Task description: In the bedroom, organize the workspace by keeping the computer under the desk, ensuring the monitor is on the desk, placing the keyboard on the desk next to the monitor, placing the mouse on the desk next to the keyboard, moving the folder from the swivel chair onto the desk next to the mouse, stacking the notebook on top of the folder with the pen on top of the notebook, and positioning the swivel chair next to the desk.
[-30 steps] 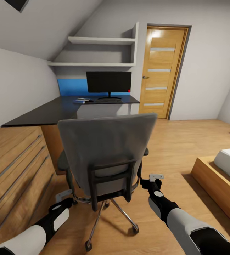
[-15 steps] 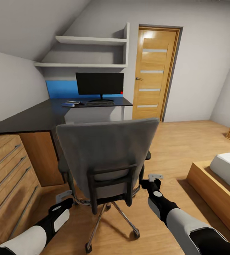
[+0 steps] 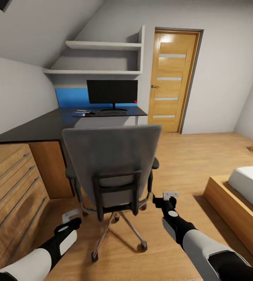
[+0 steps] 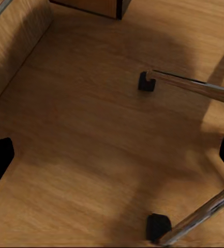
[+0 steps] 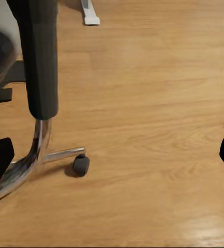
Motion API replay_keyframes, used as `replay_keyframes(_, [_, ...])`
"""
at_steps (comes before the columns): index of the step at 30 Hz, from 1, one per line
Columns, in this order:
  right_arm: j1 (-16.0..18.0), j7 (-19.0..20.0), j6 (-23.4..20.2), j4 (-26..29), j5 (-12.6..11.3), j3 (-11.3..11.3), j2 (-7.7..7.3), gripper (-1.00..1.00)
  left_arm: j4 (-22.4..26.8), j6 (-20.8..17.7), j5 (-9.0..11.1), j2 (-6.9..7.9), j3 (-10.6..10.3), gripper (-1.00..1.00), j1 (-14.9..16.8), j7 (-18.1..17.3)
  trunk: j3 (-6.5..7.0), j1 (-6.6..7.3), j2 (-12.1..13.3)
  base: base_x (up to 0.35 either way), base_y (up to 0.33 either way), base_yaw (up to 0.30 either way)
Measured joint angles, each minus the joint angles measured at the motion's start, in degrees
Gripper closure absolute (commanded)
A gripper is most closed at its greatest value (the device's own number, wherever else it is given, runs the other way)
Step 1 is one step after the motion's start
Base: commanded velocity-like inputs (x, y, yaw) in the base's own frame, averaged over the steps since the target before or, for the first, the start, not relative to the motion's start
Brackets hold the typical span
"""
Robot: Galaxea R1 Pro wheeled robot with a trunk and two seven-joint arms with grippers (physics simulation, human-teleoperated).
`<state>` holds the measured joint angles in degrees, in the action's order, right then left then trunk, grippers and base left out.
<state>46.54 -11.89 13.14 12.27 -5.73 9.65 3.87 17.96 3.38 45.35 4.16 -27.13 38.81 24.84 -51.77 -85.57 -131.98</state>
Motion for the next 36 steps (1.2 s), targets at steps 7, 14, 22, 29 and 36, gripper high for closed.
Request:
replay_keyframes(7, [0.0,0.0,0.0,0.0,0.0,-0.03,-0.02,-1.0,0.0,-0.03,0.0,-0.02,0.0,-1.0,0.0,0.0,0.0,0.0,0.0,-0.287,-0.204,0.0])
replay_keyframes(14, [-0.03,0.03,0.0,-0.08,0.06,0.02,0.0,-1.0,0.0,-0.03,0.0,-0.06,-0.22,-1.0,0.0,0.0,0.0,0.0,0.0,-0.286,-0.206,0.0])
replay_keyframes(22, [-0.2,0.1,-0.01,-0.08,0.19,0.08,2.09,-1.0,-0.47,0.13,-0.11,-0.11,-1.03,-1.0,0.0,0.01,0.0,0.02,0.0,-0.225,-0.158,0.006])
replay_keyframes(29, [-0.34,0.12,-0.01,-0.11,0.24,0.1,3.47,-1.0,-0.8,3.27,-3.36,-2.95,-4.9,-1.0,-0.05,-0.06,0.0,0.03,0.0,-0.026,-0.017,0.13])
replay_keyframes(36, [-0.36,0.25,0.05,-2.48,2.5,1.87,6.12,-1.0,-2.88,12.03,-5.31,-10.93,-9.57,-1.0,-0.05,0.09,0.0,0.03,0.0,-0.002,-0.001,0.036])
